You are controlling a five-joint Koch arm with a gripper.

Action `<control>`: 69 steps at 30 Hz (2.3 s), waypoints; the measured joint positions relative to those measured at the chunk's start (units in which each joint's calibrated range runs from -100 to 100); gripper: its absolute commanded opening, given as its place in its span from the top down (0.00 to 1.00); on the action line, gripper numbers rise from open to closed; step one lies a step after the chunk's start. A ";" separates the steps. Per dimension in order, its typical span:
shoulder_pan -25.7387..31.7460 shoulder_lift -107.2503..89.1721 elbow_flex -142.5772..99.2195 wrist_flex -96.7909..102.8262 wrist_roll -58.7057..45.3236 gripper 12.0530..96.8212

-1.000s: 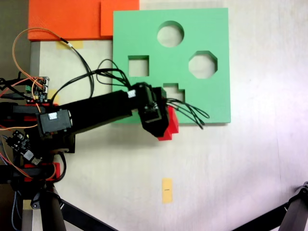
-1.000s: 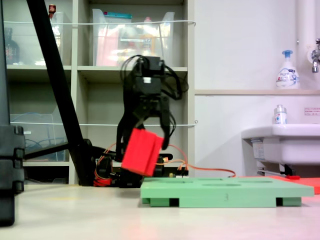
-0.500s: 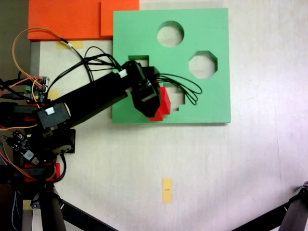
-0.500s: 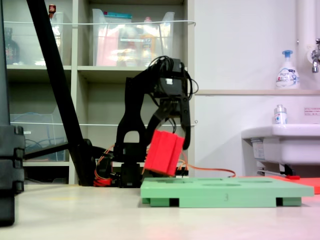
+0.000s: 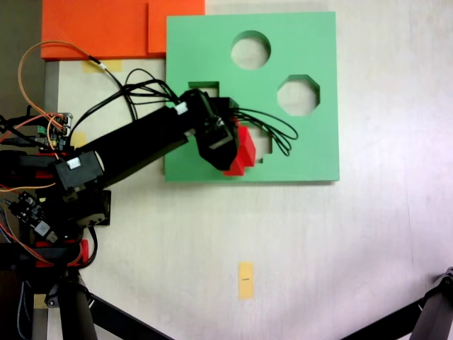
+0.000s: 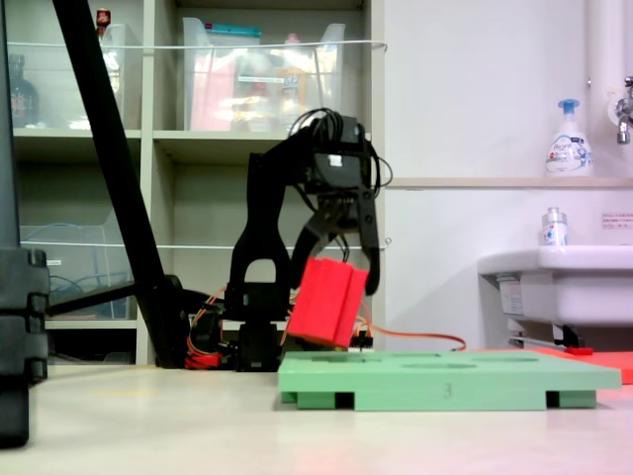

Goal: Put the cross columnar block into the corresponding hole

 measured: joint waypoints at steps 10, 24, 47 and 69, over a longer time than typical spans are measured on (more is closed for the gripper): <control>0.00 6.57 0.78 7.05 0.00 0.74; 1.03 10.26 2.06 9.69 0.93 0.74; 2.69 10.81 2.06 7.64 1.95 0.74; 1.47 15.32 2.45 4.89 1.90 0.63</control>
